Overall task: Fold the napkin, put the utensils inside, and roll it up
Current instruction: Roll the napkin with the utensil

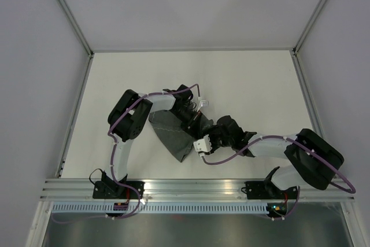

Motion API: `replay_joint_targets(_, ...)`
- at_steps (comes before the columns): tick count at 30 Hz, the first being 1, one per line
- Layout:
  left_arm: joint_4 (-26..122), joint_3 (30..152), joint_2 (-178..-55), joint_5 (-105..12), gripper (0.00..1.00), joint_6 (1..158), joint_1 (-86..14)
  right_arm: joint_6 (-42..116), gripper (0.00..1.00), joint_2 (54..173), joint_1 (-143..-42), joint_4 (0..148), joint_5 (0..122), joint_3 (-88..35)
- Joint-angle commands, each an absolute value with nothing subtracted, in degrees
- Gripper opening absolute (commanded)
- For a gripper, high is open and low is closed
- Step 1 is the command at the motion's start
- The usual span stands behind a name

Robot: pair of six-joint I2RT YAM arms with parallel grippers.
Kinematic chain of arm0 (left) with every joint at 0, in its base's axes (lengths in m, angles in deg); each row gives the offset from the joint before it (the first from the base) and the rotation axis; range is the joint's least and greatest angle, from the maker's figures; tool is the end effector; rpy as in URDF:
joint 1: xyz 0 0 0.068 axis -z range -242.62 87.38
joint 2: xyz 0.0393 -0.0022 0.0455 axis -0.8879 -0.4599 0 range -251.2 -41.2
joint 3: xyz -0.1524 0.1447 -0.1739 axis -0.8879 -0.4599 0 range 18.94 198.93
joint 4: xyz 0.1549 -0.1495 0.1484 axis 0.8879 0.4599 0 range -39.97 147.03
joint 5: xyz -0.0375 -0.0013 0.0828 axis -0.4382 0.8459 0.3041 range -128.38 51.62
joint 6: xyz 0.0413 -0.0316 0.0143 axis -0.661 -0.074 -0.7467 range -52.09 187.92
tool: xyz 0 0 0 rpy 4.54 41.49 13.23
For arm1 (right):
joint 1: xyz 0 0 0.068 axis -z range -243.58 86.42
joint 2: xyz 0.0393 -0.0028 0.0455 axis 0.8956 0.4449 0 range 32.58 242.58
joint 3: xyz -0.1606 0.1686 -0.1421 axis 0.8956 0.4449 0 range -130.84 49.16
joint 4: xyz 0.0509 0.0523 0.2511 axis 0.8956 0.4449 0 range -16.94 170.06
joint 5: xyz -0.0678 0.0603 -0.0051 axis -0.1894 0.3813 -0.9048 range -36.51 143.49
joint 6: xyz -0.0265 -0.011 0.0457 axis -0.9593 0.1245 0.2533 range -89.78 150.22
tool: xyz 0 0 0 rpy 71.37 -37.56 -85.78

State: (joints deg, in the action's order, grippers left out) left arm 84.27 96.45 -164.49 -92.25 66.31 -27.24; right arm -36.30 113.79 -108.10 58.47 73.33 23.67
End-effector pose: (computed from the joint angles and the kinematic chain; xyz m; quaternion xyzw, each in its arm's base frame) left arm 0.3056 -0.2523 0.1069 -0.3191 -0.8298 0.4542 0.0568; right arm 0.1684 0.1827 0.1349 -0.7796 0.4490 0.0762 0.4299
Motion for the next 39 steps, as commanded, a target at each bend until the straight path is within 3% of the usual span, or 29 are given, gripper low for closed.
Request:
replay_joint_targets(1,86.6,96.4,-166.4,-90.4,0.02,64.0,-27.4,-38.1,0.54,115.8,-108.4,55.7,73.4,22.4)
replay_joint_targets(10,87.6,97.3,-166.7,-91.3,0.02,62.7,-27.7,-39.0,0.45,117.7,-108.5,54.7,73.3,22.4)
replay_joint_targets(19,88.5,97.8,-165.0,-91.7,0.02,60.4,-28.5,-42.9,0.15,119.6,-108.5,63.0,71.4,20.6)
replay_joint_targets(22,88.4,97.9,-163.6,-91.1,0.08,60.3,-29.0,-43.0,0.08,119.4,-108.5,67.3,69.6,19.3)
replay_joint_targets(26,88.4,98.7,-161.1,-89.6,0.24,60.4,-29.8,-42.6,0.01,118.5,-108.5,71.5,66.9,19.0)
replay_joint_targets(31,88.3,100.5,-158.0,-88.7,0.4,61.1,-30.7,-41.1,0.0,116.8,-108.5,76.7,63.4,19.4)
replay_joint_targets(39,85.5,99.9,-154.0,-79.5,0.43,65.5,-31.8,-34.7,0.0,116.1,-108.9,83.9,58.1,17.2)
